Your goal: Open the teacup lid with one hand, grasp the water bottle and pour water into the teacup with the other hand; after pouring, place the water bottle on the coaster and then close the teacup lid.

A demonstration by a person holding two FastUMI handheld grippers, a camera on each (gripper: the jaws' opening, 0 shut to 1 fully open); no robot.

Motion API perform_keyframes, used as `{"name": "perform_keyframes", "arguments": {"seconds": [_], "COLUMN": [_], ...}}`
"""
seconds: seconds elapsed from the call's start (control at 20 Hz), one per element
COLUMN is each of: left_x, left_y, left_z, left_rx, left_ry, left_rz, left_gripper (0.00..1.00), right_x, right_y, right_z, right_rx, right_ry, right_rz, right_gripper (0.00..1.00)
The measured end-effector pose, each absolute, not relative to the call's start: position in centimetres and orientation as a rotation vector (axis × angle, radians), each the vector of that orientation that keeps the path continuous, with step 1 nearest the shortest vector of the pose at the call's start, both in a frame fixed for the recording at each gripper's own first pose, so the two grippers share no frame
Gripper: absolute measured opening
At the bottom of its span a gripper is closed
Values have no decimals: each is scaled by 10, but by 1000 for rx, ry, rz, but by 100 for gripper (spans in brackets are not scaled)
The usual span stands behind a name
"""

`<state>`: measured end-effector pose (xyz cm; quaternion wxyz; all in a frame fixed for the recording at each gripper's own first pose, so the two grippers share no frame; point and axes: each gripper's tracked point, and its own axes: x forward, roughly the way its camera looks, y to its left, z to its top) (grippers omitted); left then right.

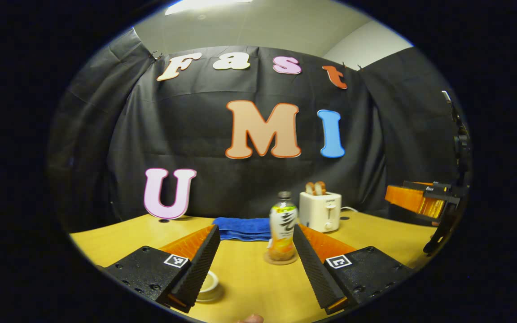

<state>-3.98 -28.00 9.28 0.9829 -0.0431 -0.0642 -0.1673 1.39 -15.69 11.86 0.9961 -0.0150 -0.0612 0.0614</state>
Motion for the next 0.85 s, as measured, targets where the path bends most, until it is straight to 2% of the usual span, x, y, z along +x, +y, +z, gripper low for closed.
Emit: {"name": "perform_keyframes", "arguments": {"seconds": [0.15,0.25,0.3,0.35,0.45,0.5,0.6,0.7,0.75,0.8,0.85], "left_x": [-49,-57,-62,-65,-69,-69,-63,-53,-49,-46,-42], "left_y": [-369,-437,-466,-492,-531,-550,-576,-596,-608,-617,-621], "left_z": [96,93,92,90,89,86,81,79,77,75,71], "left_rx": [-119,-138,-152,-168,-221,-249,-277,-307,-314,-306,-284], "left_ry": [-134,-115,-107,-97,-100,-91,-67,-72,-86,-95,-105], "left_rz": [-397,-484,-526,-560,-582,-582,-556,-490,-464,-435,-396], "left_gripper": [95,95,95,93,95,95,95,95,95,95,95], "right_x": [11,3,-1,-5,-9,-10,-7,6,13,21,32], "right_y": [-233,-280,-301,-321,-354,-370,-400,-426,-438,-448,-456], "right_z": [117,113,113,116,112,109,108,109,108,109,110], "right_rx": [-82,-80,-75,-63,-45,-38,-14,36,63,89,99], "right_ry": [-102,-75,-73,-83,-89,-84,-91,-115,-125,-148,-177], "right_rz": [71,30,16,-5,-27,-32,-50,-62,-64,-66,-58], "right_gripper": [100,96,100,100,100,96,100,100,96,99,96]}}
